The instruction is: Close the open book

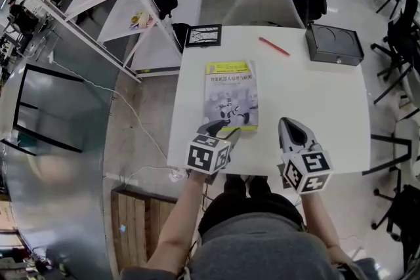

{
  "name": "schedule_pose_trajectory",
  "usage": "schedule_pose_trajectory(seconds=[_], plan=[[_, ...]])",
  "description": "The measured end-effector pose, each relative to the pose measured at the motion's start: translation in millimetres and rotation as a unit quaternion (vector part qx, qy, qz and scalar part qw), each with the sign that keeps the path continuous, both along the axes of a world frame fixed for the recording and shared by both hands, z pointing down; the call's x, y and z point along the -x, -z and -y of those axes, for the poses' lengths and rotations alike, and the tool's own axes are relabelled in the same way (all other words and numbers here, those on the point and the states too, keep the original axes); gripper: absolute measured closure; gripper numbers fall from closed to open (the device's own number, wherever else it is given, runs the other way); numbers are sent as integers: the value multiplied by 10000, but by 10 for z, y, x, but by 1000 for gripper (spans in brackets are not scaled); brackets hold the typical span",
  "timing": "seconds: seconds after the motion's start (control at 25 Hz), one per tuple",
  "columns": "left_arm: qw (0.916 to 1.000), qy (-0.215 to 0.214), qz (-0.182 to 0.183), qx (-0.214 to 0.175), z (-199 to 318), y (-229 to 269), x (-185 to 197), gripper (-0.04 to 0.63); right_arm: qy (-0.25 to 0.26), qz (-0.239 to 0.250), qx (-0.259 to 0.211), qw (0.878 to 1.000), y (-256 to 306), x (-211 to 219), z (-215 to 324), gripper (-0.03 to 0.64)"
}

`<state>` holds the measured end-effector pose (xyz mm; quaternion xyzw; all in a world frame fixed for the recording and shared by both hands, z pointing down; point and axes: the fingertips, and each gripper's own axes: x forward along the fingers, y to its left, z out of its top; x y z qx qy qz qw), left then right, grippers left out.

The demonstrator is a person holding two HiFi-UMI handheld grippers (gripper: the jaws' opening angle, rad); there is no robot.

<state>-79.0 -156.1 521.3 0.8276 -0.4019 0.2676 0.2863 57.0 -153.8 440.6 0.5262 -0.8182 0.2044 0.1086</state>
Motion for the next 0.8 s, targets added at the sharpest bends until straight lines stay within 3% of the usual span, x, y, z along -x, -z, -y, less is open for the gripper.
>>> schedule_pose_trajectory(seconds=[0.28, 0.52, 0.8], plan=[[9977, 341, -3, -580, 119, 248, 66, 402, 66, 3, -93, 9999, 48, 18, 6, 612], [9904, 598, 104, -1242, 200, 543, 137, 457, 71, 42, -189, 9998, 112, 13, 18, 613], [9782, 1023, -222, -1793, 247, 836, 278, 511, 93, 34, -284, 9995, 176, 2, 39, 614]])
